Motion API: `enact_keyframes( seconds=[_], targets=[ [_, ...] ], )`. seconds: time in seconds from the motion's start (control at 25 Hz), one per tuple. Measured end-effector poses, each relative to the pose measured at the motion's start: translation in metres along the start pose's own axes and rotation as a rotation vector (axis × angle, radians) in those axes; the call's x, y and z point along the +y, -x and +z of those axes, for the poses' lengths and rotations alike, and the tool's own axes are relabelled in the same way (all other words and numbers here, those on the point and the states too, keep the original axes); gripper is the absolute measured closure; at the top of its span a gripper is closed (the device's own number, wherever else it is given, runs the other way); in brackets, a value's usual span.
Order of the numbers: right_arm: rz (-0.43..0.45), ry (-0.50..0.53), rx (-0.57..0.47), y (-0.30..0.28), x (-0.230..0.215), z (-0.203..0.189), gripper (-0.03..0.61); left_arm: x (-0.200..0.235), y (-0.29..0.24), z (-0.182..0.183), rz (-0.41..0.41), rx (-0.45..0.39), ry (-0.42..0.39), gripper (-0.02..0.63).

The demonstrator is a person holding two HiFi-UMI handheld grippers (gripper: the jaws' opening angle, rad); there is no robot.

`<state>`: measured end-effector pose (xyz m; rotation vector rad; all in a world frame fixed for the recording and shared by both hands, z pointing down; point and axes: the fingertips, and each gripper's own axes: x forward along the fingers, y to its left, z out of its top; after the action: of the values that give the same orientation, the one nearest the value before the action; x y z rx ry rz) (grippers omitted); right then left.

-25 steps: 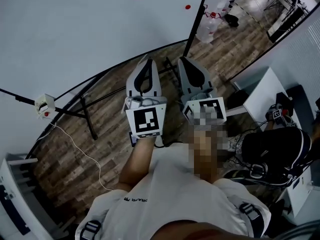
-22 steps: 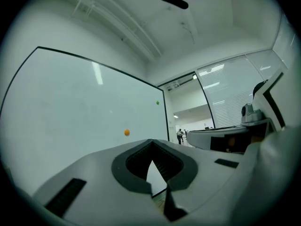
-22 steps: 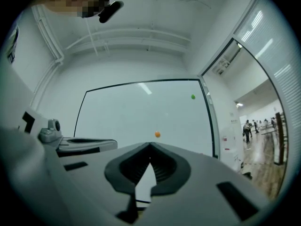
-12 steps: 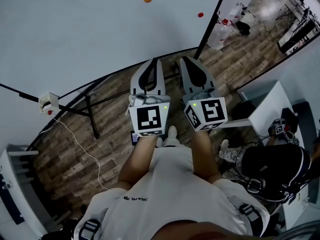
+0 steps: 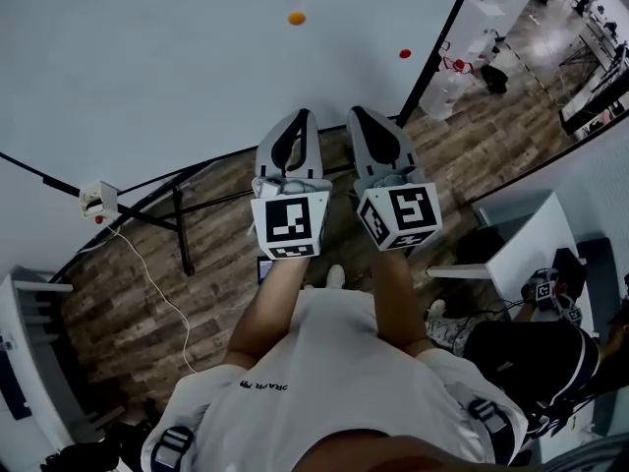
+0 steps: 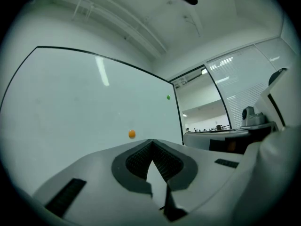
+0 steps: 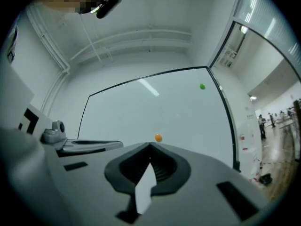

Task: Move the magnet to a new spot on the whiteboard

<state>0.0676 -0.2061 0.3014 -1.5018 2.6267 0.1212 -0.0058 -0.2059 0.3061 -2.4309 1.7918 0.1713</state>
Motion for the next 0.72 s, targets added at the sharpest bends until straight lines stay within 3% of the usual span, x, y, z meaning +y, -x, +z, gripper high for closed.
enact_keyframes(
  seconds=[0.44,0.72],
  targets=[
    [0.047,-0.002,-0.007,-0.018,-0.018,-0.008,0.565,0.002,-0.020,-0.008,0.069,0.010,-0.035,0.611],
    [0.059,-0.017,0.015,-0.035,-0.009,-0.014,0.565,0.015,-0.023,-0.010,0.069,0.020,-0.047,0.611]
  ],
)
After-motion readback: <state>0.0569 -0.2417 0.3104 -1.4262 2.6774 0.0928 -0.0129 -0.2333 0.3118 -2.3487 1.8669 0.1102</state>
